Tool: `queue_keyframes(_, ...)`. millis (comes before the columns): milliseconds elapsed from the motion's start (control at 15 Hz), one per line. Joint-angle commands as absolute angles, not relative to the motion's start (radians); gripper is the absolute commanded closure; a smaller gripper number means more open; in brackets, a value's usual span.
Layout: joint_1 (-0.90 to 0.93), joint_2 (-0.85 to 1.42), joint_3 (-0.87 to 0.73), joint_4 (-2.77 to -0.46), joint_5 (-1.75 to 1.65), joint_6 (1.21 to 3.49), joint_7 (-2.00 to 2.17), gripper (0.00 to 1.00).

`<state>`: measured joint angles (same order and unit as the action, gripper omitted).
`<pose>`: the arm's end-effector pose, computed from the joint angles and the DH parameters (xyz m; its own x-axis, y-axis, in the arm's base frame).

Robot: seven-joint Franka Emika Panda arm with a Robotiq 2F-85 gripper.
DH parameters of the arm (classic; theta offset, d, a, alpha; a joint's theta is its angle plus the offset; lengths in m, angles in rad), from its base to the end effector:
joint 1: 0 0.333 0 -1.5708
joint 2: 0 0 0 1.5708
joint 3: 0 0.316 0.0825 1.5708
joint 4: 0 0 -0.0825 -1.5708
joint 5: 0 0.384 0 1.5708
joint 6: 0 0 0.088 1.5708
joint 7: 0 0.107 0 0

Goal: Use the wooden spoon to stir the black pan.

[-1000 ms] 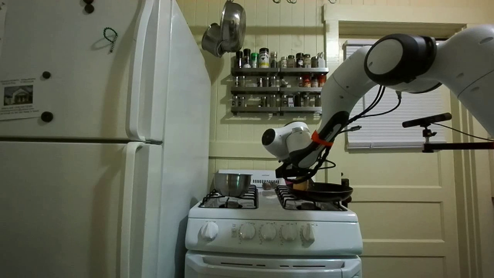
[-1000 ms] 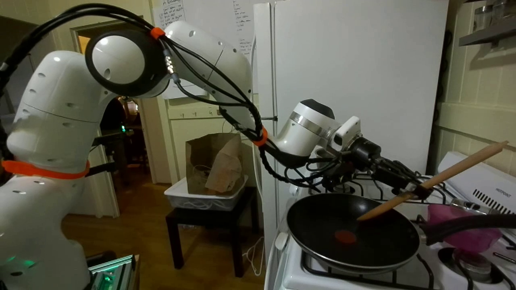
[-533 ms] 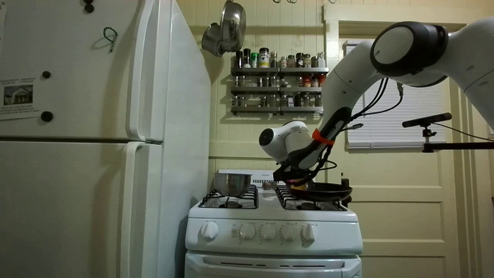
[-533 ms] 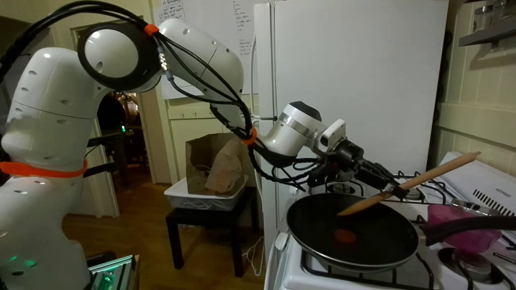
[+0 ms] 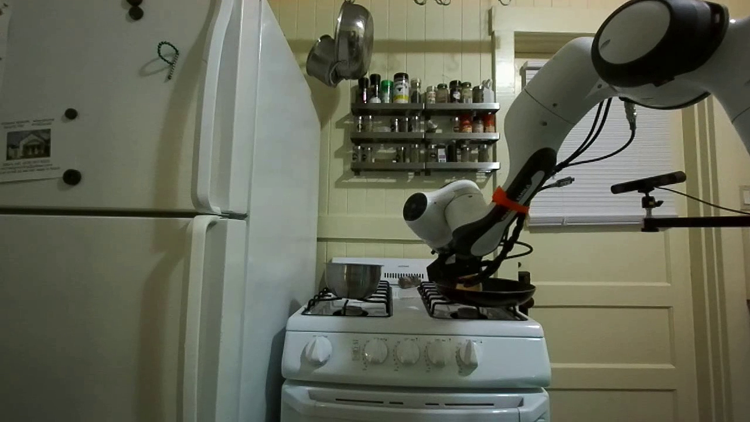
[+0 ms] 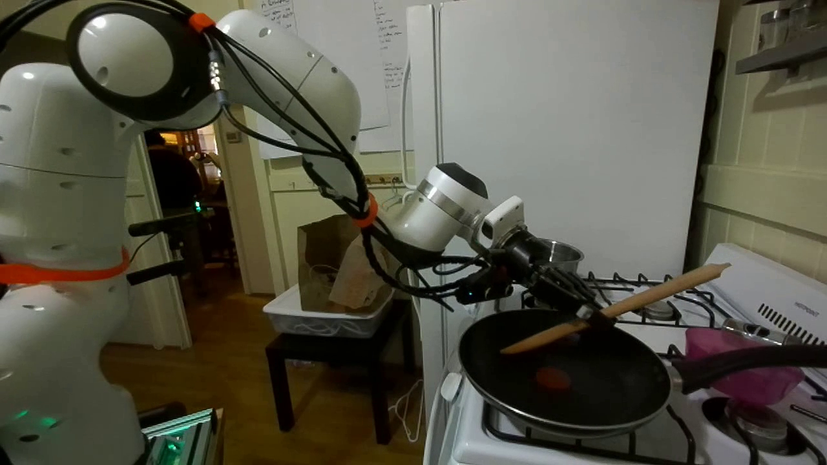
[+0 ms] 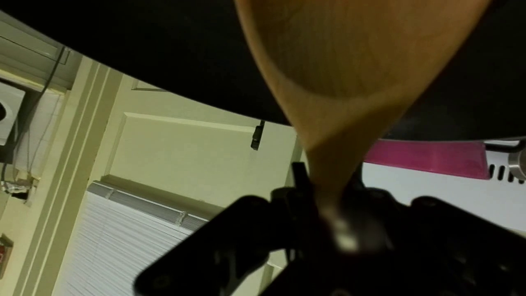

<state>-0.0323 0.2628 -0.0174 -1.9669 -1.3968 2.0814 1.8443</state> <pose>0.6094 -0.0795 0.3612 0.3654 -0.3110 0.8773 -0.8963 -0.3720 0.2414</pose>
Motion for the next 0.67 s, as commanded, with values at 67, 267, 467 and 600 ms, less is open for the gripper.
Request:
queue_keyframes(67, -0.025, 0.14, -0.022, -2.118, -1.364, 1.995, 1.869, 0.95)
queue_keyframes(267, -0.036, 0.095, -0.033, -2.159, -1.359, 1.936, 1.868, 0.95)
queue_keyframes(467, -0.05, 0.079, -0.047, -2.155, -1.366, 1.891, 1.875, 0.95)
queue_keyframes(600, -0.061, 0.086, -0.059, -2.134, -1.376, 1.88, 1.876, 0.95)
